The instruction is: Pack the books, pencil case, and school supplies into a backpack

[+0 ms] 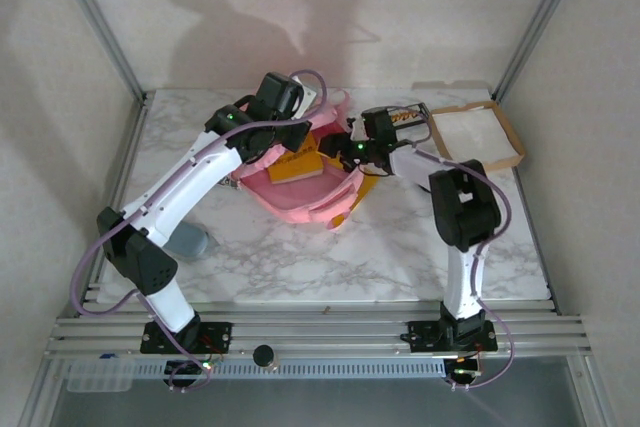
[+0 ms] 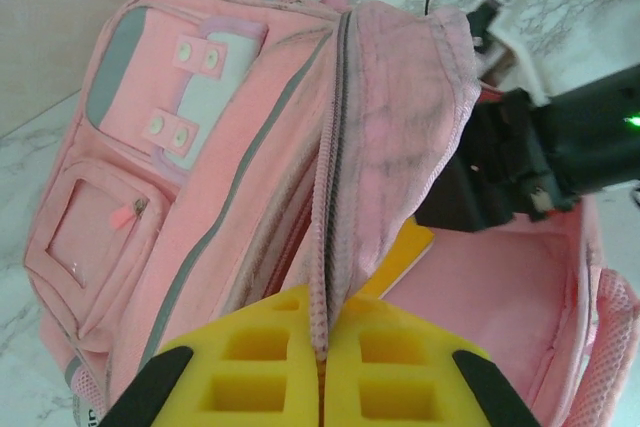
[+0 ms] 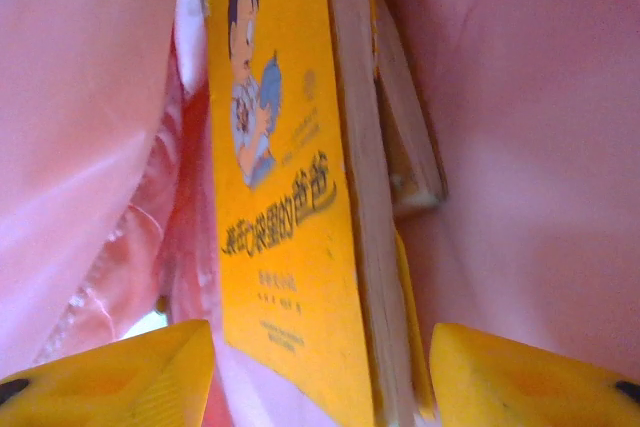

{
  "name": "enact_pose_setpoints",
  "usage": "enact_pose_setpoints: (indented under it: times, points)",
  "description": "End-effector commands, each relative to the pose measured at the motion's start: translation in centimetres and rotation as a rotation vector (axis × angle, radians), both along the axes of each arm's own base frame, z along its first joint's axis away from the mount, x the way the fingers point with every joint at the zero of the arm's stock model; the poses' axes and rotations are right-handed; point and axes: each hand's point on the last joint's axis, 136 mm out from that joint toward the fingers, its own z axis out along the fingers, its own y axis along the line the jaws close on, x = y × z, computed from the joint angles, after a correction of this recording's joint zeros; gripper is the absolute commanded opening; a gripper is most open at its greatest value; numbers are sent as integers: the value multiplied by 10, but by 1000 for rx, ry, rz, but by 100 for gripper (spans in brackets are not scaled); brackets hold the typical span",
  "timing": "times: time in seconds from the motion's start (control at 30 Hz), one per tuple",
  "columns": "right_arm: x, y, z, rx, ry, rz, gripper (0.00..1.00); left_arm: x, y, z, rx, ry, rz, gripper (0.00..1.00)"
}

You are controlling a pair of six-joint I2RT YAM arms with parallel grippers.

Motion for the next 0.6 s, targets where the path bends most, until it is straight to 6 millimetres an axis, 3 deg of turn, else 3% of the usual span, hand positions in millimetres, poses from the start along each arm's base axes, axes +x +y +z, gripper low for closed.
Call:
enact_pose_setpoints:
  times: [0.0,0.07,0.2,0.3,0.37,0.47,0.57]
  points:
    - [-27,-17,-1,-231,-57,-11,61,1,3,47,-88,-123,28,0]
    - [-45,-14,-7,-240,-52,-6,56,3,2,47,-94,-124,28,0]
    - [-68,-1,-26,-318,-24,34,56,2,1,44,-85,-108,17,0]
    - [-70,7,-44,-293,10,34,53,2,2,42,-78,-107,19,0]
    - [-63,18,-44,-270,-5,39,52,0,1,41,-77,-101,12,0]
    - [-36,33,-42,-277,-49,21,46,-2,0,37,-77,-88,-2,0]
    - [-1,49,-19,-241,-142,-29,34,-4,-2,37,-83,-83,-14,0]
